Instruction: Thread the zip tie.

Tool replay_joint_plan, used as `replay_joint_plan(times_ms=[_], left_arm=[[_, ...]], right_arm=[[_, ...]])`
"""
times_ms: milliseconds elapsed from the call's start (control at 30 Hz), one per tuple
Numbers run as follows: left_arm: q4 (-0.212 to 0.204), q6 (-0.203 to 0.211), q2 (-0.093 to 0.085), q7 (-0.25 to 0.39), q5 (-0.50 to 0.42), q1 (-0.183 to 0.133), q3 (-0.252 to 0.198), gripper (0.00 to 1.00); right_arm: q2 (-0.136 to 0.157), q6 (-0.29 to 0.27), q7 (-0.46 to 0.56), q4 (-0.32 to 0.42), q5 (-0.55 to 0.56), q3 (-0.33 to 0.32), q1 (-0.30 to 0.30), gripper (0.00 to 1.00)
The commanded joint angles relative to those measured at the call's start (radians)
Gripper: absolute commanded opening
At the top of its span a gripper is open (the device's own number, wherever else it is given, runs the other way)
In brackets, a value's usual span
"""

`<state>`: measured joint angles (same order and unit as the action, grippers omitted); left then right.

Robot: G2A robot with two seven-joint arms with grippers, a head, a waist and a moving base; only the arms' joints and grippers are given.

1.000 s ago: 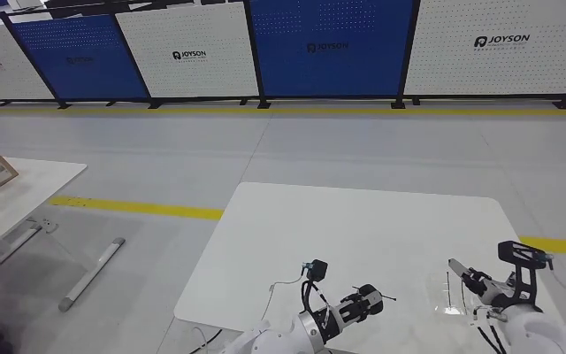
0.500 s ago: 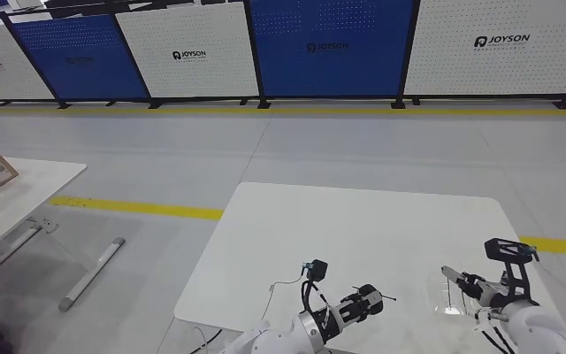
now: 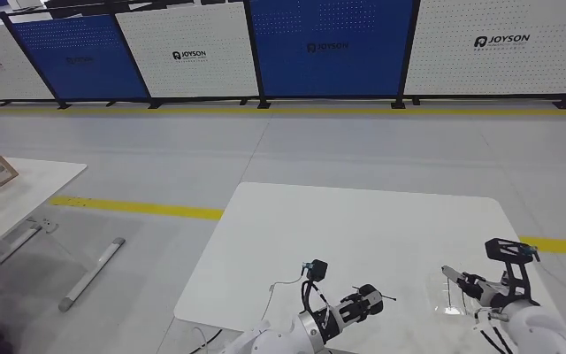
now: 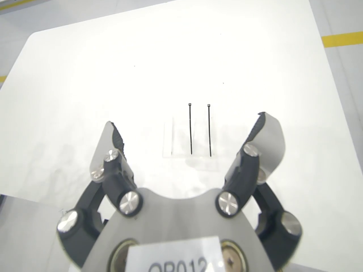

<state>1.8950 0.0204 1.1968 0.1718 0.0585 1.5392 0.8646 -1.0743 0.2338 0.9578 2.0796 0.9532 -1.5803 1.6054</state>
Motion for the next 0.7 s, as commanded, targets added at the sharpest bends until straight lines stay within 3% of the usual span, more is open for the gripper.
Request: replay_joint_plan(times_ms=[0, 233, 267, 433, 567, 667], left_arm=[[0.000, 0.000, 0.000, 0.000, 0.000, 0.000, 0.000, 0.00], [0.000, 0.000, 0.000, 0.000, 0.000, 0.000, 0.000, 0.00], [0.000, 0.000, 0.000, 0.000, 0.000, 0.000, 0.000, 0.00], [0.000, 0.000, 0.000, 0.000, 0.000, 0.000, 0.000, 0.00], [0.000, 0.000, 0.000, 0.000, 0.000, 0.000, 0.000, 0.00], [0.000, 0.000, 0.000, 0.000, 0.000, 0.000, 0.000, 0.00]], right_arm=[[0.000, 0.000, 0.000, 0.000, 0.000, 0.000, 0.000, 1.00], [0.000, -0.006, -0.010, -0.003, -0.005, 0.001, 0.001, 1.00], [-0.001, -0.020, -0.018, -0.007, -0.015, 0.002, 0.003, 1.00], [0.008, -0.189, 0.068, -0.035, -0.106, -0.026, -0.019, 1.00], [0.014, -0.224, 0.109, -0.038, -0.089, -0.039, -0.020, 1.00], [0.021, -0.241, 0.206, -0.063, -0.051, -0.025, -0.047, 1.00]])
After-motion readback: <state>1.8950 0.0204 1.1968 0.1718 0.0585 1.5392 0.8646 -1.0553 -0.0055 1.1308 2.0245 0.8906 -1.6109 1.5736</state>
